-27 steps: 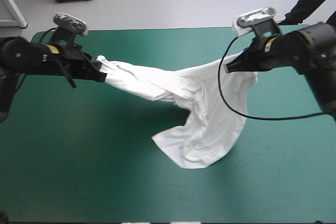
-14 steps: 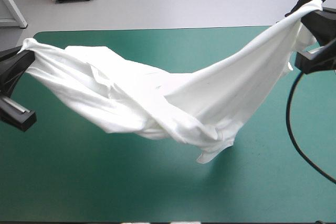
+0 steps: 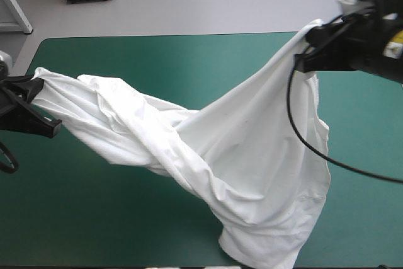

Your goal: Fold the cloth

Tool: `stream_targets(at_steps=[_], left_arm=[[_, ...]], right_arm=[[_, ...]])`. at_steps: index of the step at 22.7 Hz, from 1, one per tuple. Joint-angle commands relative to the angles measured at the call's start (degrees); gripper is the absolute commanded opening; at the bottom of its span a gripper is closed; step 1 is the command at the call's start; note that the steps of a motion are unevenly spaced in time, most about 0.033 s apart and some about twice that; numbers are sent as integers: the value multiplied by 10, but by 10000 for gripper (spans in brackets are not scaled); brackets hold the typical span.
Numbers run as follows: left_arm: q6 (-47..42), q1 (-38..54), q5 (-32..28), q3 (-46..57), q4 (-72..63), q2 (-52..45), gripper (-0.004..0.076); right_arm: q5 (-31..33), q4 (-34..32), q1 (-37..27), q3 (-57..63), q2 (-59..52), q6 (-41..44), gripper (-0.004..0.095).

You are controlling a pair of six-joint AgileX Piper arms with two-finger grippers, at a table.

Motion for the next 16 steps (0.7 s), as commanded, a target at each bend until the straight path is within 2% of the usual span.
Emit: stream_targets(at_steps=[1, 5, 9, 16], left_arm=[[-12, -2, 1, 52, 23, 31, -22], [-12, -2, -43, 124, 27, 115, -22], [-18, 1, -95, 125, 79, 222, -22], [-18, 24, -165, 125, 97, 325, -22]], right_arm=[[-1, -32, -1, 45, 69, 4, -13], [-2, -41, -1, 42, 193, -20, -13], [-19, -64, -1, 18, 284, -29, -13], [-69, -87, -4, 11, 336, -29, -13]])
